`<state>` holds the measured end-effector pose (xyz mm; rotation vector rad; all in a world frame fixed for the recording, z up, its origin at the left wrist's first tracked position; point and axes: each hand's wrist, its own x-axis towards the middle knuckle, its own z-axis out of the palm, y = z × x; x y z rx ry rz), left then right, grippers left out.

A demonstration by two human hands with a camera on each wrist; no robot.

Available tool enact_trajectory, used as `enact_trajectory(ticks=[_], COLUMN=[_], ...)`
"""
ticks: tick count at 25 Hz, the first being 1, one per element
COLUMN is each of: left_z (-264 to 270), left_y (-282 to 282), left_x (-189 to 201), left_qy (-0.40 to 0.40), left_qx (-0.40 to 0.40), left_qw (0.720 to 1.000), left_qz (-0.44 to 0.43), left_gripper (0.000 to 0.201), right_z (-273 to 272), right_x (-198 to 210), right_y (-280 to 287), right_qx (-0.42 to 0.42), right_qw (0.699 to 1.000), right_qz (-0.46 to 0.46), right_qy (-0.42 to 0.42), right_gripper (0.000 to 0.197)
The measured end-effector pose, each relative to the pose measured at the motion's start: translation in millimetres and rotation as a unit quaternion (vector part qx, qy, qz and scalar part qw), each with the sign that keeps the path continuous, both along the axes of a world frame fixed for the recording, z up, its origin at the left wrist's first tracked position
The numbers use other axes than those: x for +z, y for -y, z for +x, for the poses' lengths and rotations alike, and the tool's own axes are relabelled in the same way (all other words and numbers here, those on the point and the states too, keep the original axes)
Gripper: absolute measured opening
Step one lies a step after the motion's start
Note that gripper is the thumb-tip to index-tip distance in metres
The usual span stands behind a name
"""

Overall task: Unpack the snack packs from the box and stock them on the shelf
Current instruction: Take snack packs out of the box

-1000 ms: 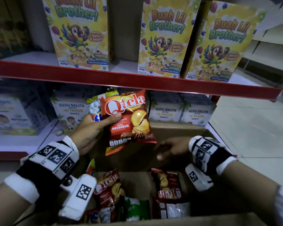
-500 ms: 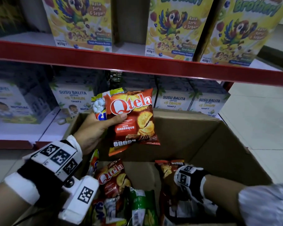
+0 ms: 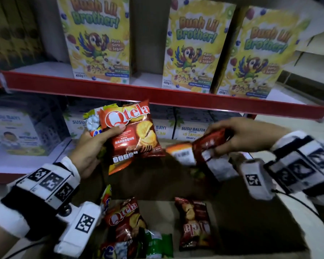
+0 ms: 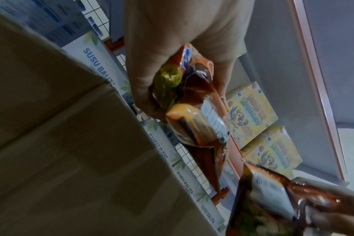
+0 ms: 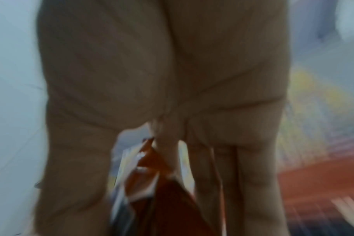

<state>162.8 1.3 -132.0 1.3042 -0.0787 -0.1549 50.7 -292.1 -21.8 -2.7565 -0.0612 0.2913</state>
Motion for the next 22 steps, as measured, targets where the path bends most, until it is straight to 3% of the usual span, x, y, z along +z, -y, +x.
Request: enact_trajectory(ticks=[2,5,9,10,13,15,17,19,20,21,22], left_z=[1.6,-11.9,-17.3,-14.1,-15.3,-17.1,-22.2,-26.1,-28.0,-31.3,-32.8], left_y=[-1.0,2.8,10.6,4.2,5.3,8.0,11.6,14.5,16.6,20.0,22.1], left_x=[-0.4,-9.4,-9.9,29.3,36.4,31.1,28.9,28.7,28.8,29.1,27.9], left_qy=[0.003,-0.023,-0.063,-0.015,-0.022,-0.030,-0.016,0.008,0.016,0.027,0.040], left_qx=[-0.001,-0.043,-0.077,-0.070,-0.086,-0.079,-0.062,-0.050,-0.053,-0.059,-0.063], left_qw=[1.000,0.998,0.994,0.997,0.996,0.996,0.998,0.998,0.998,0.997,0.996], left_qz=[0.012,0.036,0.042,0.030,-0.003,-0.010,-0.021,-0.035,-0.042,-0.048,-0.053], left_gripper=[0.071,0.065,0.059,0.059,0.059,0.060,0.057,0.051,0.047,0.042,0.038], right_z=[-9.2,-23.0,-22.3,-27.2,-20.2,-20.5,-24.3,-23.3,-21.1,-18.2,-14.0], right_x=[21.6,16.7,-9.8,15.4,-5.6,-24.0,-38.1,-45.2,-47.3,-49.0,-50.0], right_y=[3.2,-3.3,-18.3,-25.7,-33.0,-31.8,-38.0,-47.5,-53.0,-56.4,-59.6], right_qx=[-0.020,-0.004,0.094,0.126,0.177,0.192,0.202,0.153,0.102,0.046,-0.007], right_qw=[0.996,0.968,0.888,0.857,0.886,0.924,0.935,0.916,0.892,0.866,0.848], right_qz=[-0.007,0.060,0.064,0.032,0.023,0.040,0.093,0.232,0.317,0.382,0.421], right_qy=[0.085,0.242,0.445,0.499,0.428,0.327,0.277,0.289,0.306,0.319,0.322], right_gripper=[0.031,0.033,0.042,0.046,0.059,0.060,0.056,0.044,0.037,0.037,0.051])
